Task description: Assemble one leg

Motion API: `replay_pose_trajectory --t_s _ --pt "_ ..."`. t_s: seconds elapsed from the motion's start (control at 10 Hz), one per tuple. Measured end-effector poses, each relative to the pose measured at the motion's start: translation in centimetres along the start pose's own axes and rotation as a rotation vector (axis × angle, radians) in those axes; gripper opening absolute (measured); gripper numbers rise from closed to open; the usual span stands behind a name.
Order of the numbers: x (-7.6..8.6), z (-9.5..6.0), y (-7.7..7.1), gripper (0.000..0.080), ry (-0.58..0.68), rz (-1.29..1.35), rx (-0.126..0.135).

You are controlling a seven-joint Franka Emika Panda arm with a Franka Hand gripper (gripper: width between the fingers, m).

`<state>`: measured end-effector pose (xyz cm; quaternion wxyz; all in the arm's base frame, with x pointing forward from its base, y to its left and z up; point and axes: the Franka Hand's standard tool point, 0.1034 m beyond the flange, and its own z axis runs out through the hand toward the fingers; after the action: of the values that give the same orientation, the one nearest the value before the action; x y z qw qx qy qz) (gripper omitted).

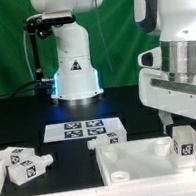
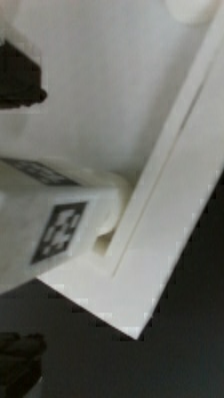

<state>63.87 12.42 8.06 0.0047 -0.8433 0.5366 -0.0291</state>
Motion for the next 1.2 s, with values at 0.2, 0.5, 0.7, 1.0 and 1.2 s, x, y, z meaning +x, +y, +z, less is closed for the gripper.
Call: replay_pose_trajectory --t_s 0.2,0.5,0.7,1.0,1.2 --pt "0.1 0.0 0.1 0.0649 0.001 -0.168 -0.001" --pt "0.7 0.2 0.1 0.0649 0.011 -0.504 0.0" --pt "1.1 0.7 0.1 0.0649 0.016 -0.734 -0.001" --pt "1.1 0.7 0.1 0.0638 0.017 -0.823 -0.003" --pt "1.2 0.7 0.1 0.0455 0.017 -0.792 -0.002"
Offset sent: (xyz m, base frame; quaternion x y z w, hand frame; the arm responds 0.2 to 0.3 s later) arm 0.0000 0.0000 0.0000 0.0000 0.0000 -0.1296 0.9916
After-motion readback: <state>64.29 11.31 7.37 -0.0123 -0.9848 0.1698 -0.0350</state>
